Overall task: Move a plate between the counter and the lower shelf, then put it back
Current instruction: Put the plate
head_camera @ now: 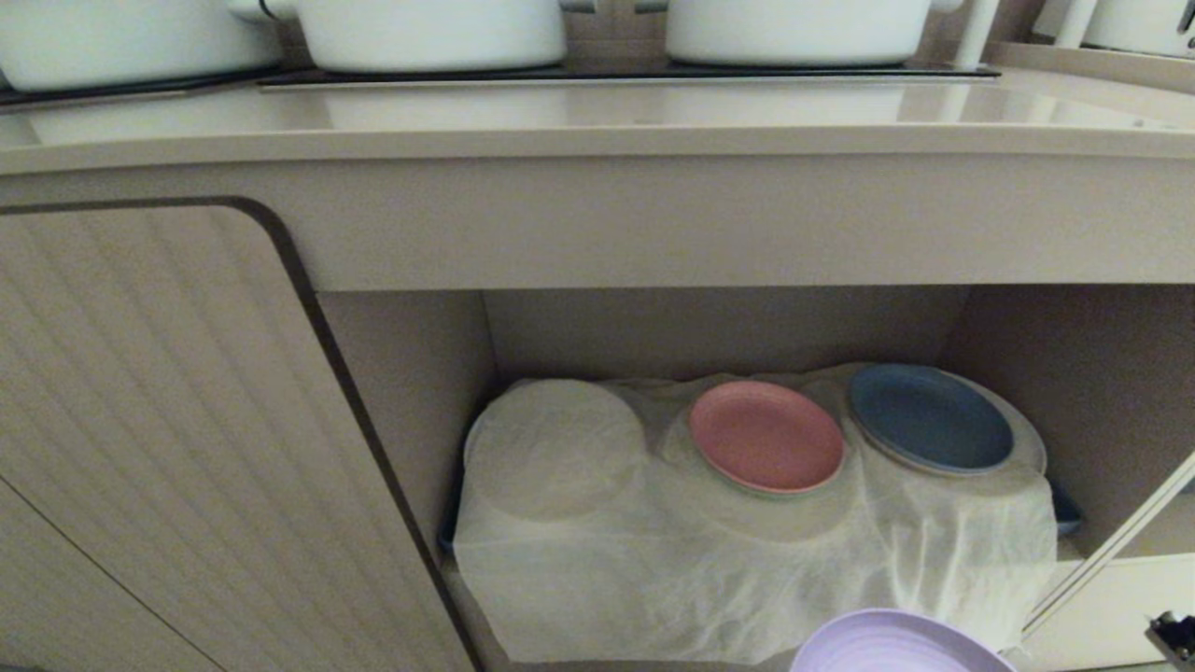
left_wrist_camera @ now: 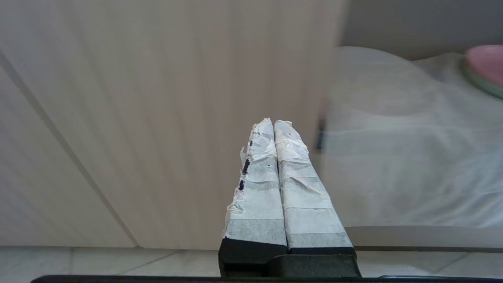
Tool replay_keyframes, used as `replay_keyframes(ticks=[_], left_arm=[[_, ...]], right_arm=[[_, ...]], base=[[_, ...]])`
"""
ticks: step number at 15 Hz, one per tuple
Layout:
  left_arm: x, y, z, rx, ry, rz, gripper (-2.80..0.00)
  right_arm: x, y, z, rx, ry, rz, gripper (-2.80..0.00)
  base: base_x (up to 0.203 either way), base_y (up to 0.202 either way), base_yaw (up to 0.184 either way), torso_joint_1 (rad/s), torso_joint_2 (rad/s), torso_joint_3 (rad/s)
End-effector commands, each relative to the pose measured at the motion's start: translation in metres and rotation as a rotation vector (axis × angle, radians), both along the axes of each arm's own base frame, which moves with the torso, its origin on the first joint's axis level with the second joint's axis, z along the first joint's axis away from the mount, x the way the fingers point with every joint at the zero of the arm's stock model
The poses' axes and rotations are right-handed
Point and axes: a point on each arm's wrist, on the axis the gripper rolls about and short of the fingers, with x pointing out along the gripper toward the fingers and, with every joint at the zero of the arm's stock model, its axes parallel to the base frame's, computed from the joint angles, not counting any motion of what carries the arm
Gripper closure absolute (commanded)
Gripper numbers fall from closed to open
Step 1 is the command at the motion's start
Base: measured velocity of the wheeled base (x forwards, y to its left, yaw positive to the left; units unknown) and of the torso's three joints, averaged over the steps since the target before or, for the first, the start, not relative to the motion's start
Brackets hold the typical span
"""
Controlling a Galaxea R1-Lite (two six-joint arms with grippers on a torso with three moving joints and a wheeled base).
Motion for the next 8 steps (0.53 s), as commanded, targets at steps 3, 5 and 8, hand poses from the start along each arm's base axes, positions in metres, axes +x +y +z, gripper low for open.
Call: replay_keyframes(ticks=[3, 5, 8], left_arm=[[0.0001, 0.0, 0.0001, 0.0, 0.0, 0.0, 0.0], [0.0001, 0.0, 0.0001, 0.0, 0.0, 0.0, 0.0], [0.0001, 0.0, 0.0001, -0.001, 0.0, 0.0, 0.0]], right_arm=[[0.0, 0.0, -0.0006, -0.001, 0.006, -0.002, 0.0], [0.0001, 0.0001, -0.0008, -0.001, 0.007, -0.002, 0.0], [0.0, 0.0002, -0.0008, 0.0, 0.008, -0.002, 0.0]], base=[[0.0, -0.197, 0.0, 0.003, 0.0, 0.002], [0.0, -0.194, 0.003, 0.005, 0.0, 0.0], [0.0, -0.195, 0.002, 0.002, 0.0, 0.003]])
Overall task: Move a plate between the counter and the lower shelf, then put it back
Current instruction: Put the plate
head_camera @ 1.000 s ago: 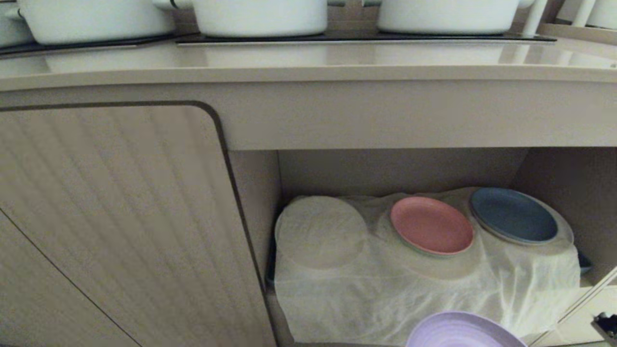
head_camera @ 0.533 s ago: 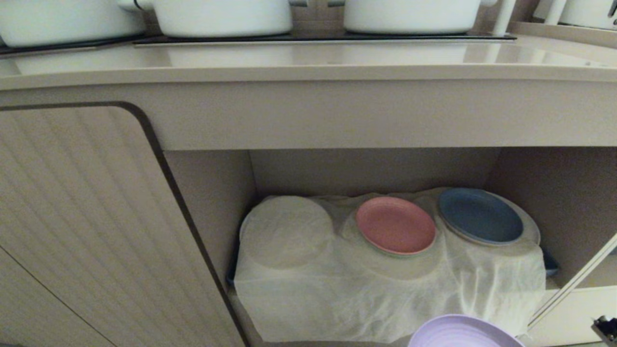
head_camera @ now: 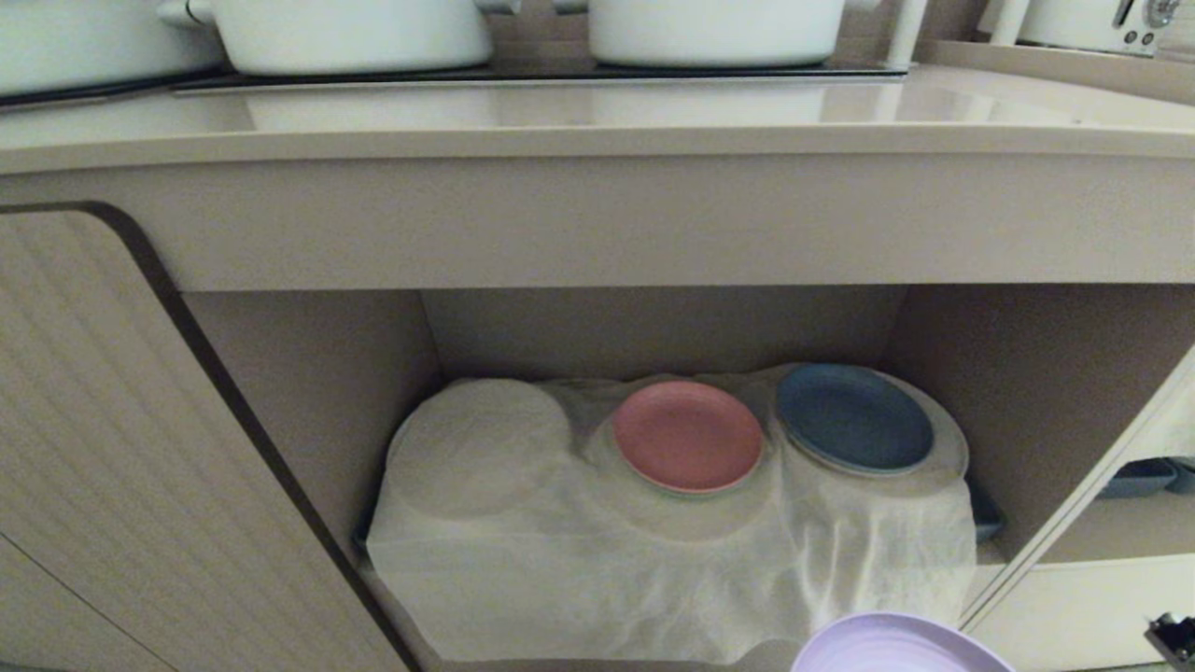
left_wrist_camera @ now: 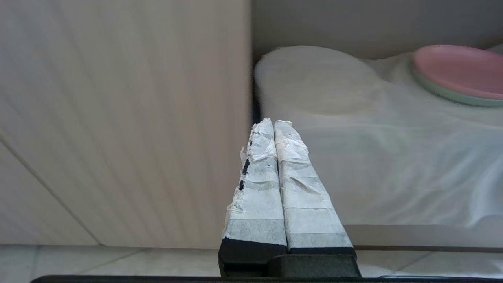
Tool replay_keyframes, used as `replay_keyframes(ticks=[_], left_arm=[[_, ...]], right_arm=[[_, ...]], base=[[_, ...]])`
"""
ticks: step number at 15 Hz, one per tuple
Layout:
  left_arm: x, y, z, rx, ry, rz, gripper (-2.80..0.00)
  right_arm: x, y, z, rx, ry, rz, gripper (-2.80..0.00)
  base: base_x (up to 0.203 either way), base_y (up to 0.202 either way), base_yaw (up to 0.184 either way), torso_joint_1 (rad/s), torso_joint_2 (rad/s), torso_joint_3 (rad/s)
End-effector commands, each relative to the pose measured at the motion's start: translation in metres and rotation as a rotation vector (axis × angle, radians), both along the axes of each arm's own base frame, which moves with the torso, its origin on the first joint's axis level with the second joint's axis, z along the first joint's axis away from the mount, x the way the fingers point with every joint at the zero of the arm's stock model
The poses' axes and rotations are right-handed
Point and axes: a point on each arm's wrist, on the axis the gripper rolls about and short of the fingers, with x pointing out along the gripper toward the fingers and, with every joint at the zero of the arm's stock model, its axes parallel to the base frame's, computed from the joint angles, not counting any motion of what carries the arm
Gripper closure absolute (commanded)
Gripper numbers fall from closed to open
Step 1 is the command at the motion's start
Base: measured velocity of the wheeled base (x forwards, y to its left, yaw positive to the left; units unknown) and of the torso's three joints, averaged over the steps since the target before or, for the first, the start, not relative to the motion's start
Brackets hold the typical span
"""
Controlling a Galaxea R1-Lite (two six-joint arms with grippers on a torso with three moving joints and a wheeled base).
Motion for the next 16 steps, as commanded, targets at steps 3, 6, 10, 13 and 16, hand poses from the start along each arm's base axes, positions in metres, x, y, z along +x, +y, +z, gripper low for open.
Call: replay_keyframes(ticks=[3, 6, 10, 13, 16], left_arm=[[0.0001, 0.0, 0.0, -0.003, 0.001, 0.0, 0.0], [0.0001, 0.0, 0.0, -0.006, 0.001, 0.002, 0.0], [0.0001, 0.0, 0.0, -0.007, 0.001, 0.002, 0.0], [0.0001, 0.0, 0.0, -0.007, 0.001, 0.002, 0.0], [0.0001, 0.0, 0.0, -0.007, 0.001, 0.002, 0.0]], right_arm=[[0.0002, 0.0004, 0.0004, 0.003, -0.001, 0.002, 0.0], [0.0001, 0.0009, 0.0, 0.003, 0.001, 0.008, 0.0], [0.0011, 0.0011, 0.001, 0.004, -0.003, 0.007, 0.0], [0.0028, 0.0015, 0.0011, 0.01, -0.024, 0.007, 0.0], [0.0019, 0.0015, 0.0009, 0.013, -0.031, 0.008, 0.0]], base=[[0.0, -0.17, 0.001, -0.001, 0.0, 0.004], [0.0, -0.027, 0.001, 0.002, 0.0, 0.002], [0.0, 0.0, 0.0, 0.0, 0.0, 0.0], [0.0, 0.0, 0.0, 0.0, 0.0, 0.0], [0.0, 0.0, 0.0, 0.0, 0.0, 0.0]])
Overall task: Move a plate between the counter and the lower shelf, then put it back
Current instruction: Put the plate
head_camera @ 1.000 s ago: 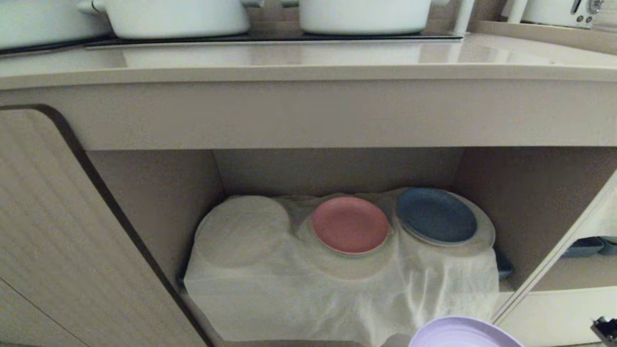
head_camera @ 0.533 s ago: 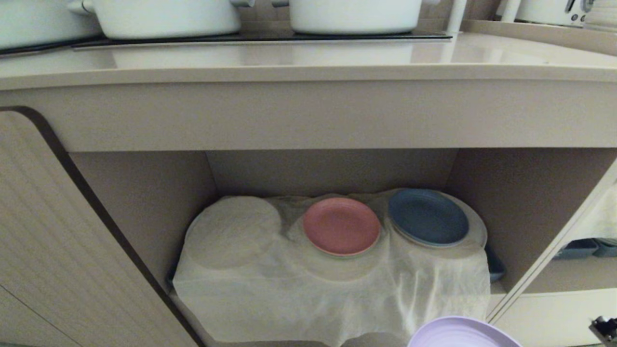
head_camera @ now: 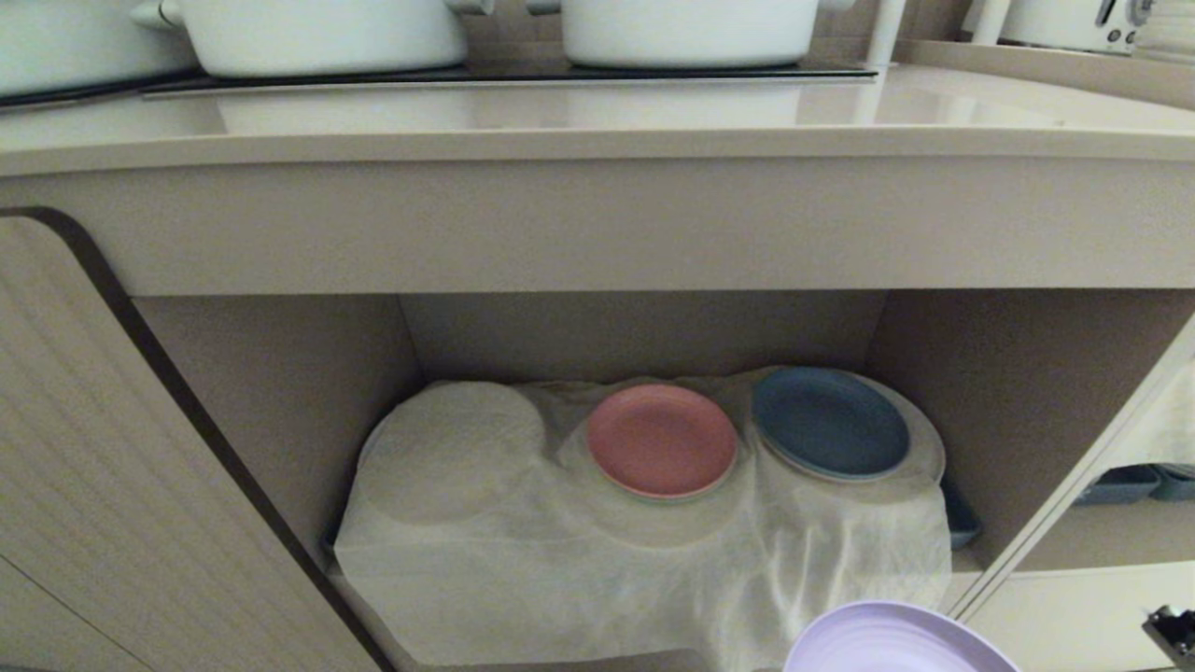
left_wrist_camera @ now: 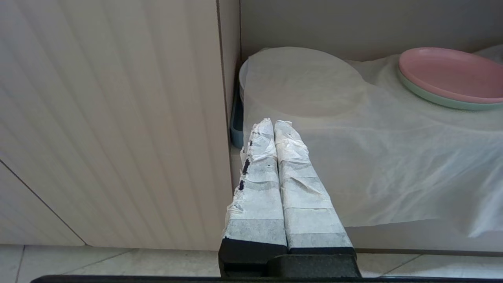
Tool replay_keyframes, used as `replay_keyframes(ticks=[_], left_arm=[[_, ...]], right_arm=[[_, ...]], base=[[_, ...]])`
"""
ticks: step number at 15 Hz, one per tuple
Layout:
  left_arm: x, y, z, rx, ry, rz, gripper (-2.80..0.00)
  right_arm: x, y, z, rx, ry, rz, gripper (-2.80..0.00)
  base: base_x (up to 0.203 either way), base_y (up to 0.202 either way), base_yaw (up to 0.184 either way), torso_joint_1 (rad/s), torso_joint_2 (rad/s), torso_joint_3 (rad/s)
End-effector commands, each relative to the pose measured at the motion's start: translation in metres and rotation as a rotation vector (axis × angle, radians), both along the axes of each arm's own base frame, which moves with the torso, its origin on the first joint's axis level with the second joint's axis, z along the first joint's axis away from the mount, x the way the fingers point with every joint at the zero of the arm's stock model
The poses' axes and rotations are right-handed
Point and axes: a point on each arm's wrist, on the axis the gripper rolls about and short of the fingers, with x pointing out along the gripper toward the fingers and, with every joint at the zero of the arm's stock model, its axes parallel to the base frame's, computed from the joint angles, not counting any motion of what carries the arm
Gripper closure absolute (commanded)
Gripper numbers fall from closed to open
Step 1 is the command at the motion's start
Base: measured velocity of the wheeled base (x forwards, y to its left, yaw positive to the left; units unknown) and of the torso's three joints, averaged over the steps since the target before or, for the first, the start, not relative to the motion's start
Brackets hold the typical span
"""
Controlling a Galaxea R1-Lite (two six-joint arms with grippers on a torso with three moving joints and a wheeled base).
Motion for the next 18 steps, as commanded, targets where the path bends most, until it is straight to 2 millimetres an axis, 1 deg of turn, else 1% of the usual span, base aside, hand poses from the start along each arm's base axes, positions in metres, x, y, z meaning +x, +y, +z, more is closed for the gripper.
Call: replay_keyframes(ticks=[1, 7, 11, 18], left_arm=[[0.0001, 0.0, 0.0001, -0.002, 0.0, 0.0, 0.0], [0.0001, 0.0, 0.0001, -0.001, 0.0, 0.0, 0.0], [0.0001, 0.0, 0.0001, -0.002, 0.0, 0.0, 0.0], [0.0001, 0.0, 0.0001, -0.002, 0.0, 0.0, 0.0]], right_arm=[[-0.001, -0.0001, -0.0002, 0.005, -0.002, 0.0, 0.0], [0.001, -0.0001, 0.0036, 0.028, -0.015, -0.03, 0.0], [-0.0008, -0.0012, 0.0006, 0.021, -0.002, -0.054, 0.0], [0.0012, -0.0008, 0.0025, 0.024, -0.004, -0.063, 0.0]], base=[[0.0, 0.0, 0.0, 0.0, 0.0, 0.0], [0.0, 0.0, 0.0, 0.0, 0.0, 0.0], [0.0, 0.0, 0.0, 0.0, 0.0, 0.0], [0.0, 0.0, 0.0, 0.0, 0.0, 0.0]])
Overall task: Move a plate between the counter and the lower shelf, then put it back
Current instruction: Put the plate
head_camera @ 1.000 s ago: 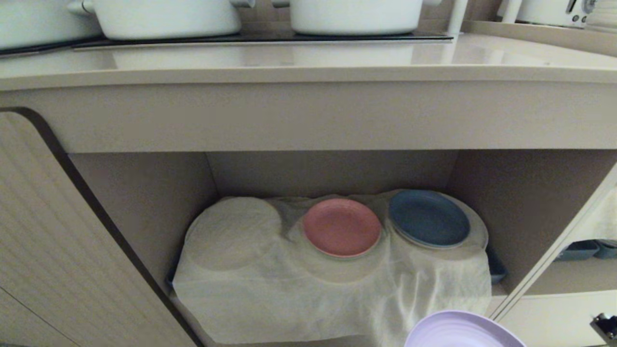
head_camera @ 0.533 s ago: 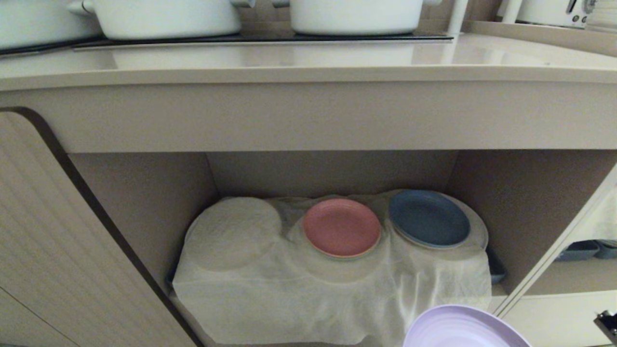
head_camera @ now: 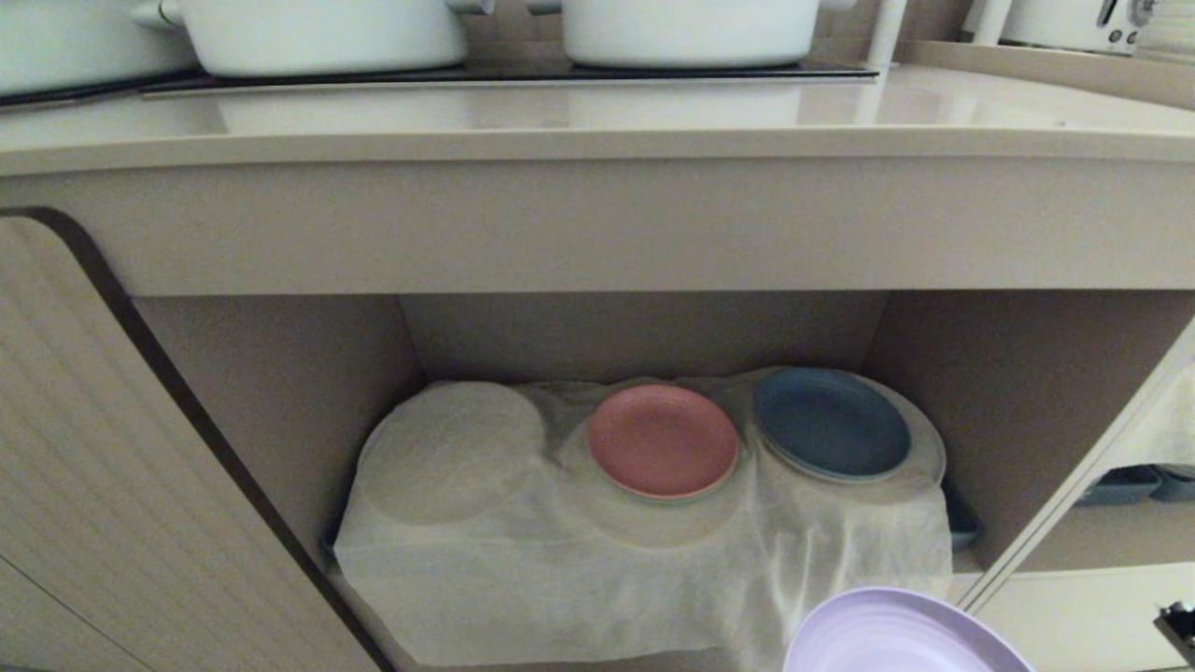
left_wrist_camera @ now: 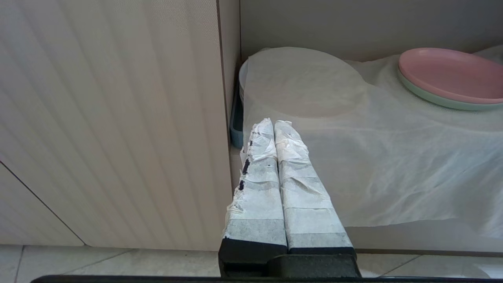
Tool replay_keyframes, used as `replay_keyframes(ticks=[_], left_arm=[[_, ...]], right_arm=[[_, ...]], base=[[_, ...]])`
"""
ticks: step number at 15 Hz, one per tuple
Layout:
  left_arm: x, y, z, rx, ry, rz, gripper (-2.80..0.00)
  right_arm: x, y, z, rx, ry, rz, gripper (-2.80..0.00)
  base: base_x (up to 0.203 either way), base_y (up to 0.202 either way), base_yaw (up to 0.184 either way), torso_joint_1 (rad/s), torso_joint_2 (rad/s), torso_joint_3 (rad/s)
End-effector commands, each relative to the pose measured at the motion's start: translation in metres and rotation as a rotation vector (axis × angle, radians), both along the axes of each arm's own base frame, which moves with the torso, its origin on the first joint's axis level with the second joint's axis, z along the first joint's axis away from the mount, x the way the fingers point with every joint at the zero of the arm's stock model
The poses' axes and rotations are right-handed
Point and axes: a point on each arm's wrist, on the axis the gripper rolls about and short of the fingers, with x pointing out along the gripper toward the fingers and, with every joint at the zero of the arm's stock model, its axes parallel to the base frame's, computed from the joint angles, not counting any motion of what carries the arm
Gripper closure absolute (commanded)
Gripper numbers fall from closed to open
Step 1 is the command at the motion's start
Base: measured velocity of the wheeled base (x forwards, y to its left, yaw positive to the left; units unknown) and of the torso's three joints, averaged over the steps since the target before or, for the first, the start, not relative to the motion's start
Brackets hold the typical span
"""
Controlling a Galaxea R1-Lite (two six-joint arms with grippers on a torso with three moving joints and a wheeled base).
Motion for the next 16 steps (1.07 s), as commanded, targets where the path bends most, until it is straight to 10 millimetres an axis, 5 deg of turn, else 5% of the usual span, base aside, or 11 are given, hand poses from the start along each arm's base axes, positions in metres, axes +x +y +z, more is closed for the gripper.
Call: replay_keyframes(ticks=[1, 9, 16], left_arm=[[0.0001, 0.0, 0.0, 0.0, 0.001, 0.001, 0.0], [0.0001, 0.0, 0.0, 0.0, 0.001, 0.001, 0.0], [0.0001, 0.0, 0.0, 0.0, 0.001, 0.001, 0.0]], right_arm=[[0.0006, 0.0002, 0.0003, 0.001, 0.001, -0.003, 0.0], [0.0009, 0.0004, 0.001, 0.002, -0.005, 0.0, 0.0], [0.0026, 0.0013, 0.0048, 0.006, -0.023, 0.003, 0.0]], base=[[0.0, 0.0, 0.0, 0.0, 0.0, 0.0], [0.0, 0.0, 0.0, 0.005, -0.02, -0.017], [0.0, 0.0, 0.0, 0.125, -0.39, -0.283]])
